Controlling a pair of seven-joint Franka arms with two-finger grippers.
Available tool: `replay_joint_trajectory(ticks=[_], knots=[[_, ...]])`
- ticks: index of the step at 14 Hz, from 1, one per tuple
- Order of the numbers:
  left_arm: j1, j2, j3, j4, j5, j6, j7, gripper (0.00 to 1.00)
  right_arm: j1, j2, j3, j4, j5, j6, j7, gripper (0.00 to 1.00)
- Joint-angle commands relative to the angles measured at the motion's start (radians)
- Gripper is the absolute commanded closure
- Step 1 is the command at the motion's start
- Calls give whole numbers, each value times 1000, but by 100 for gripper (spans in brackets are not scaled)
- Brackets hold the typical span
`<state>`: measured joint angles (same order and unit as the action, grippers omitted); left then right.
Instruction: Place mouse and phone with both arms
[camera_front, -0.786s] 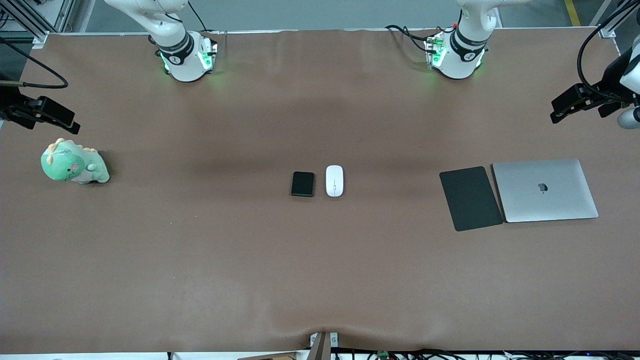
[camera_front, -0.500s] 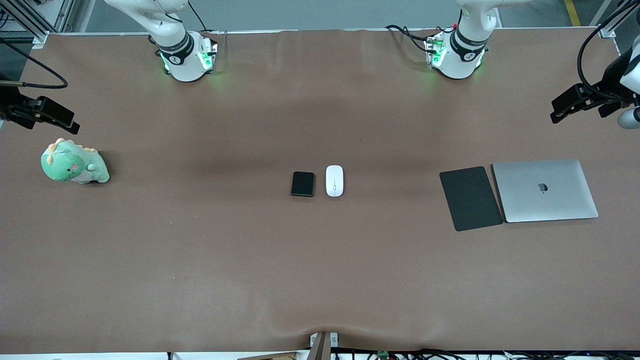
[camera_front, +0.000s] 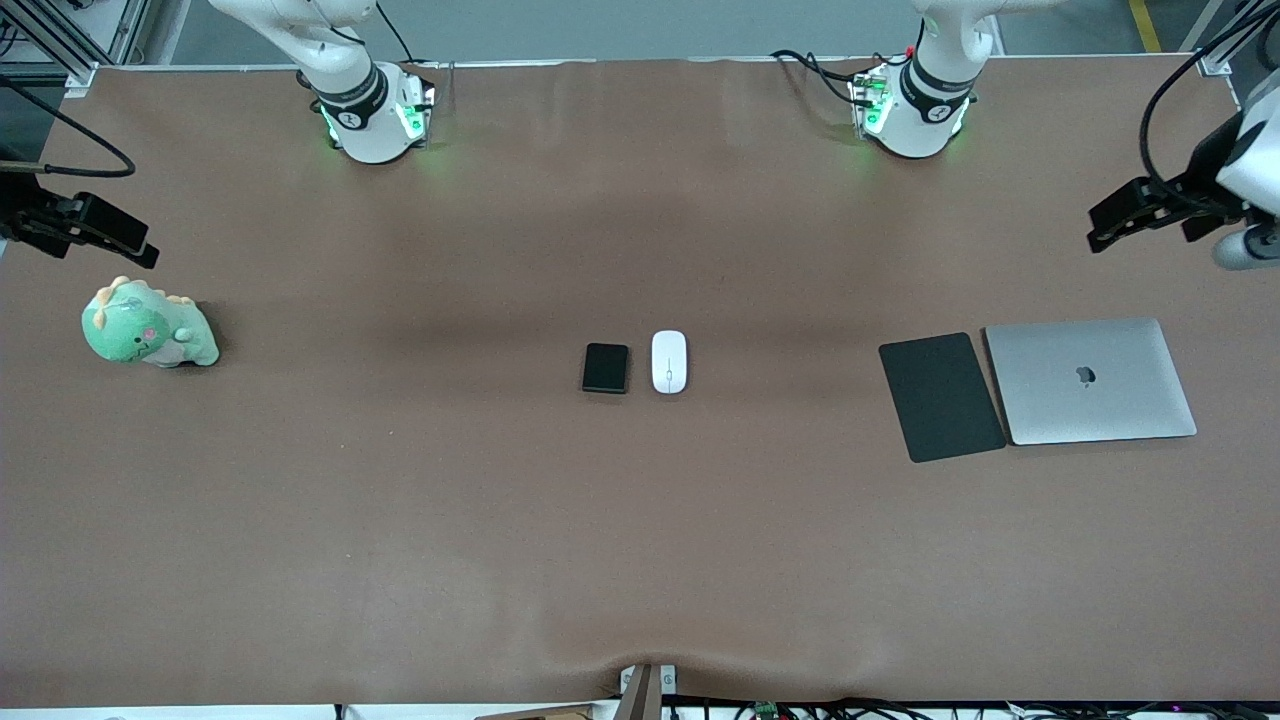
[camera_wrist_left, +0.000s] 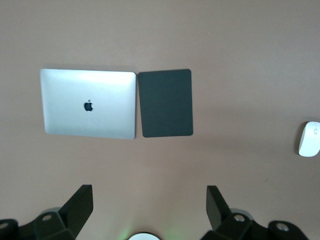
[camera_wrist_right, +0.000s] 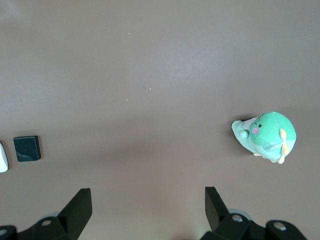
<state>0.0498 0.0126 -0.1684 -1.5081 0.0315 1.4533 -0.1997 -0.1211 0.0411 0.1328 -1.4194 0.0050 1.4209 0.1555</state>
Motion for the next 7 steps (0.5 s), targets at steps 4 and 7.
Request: replay_joint_trajectory(ticks=[4, 7], knots=[[-151, 160, -46, -4, -15, 70, -144, 0, -8, -24, 13, -15, -11, -5, 18, 0], [-263, 266, -46, -4, -15, 156, -208, 0, -8, -23, 13, -15, -11, -4, 18, 0]])
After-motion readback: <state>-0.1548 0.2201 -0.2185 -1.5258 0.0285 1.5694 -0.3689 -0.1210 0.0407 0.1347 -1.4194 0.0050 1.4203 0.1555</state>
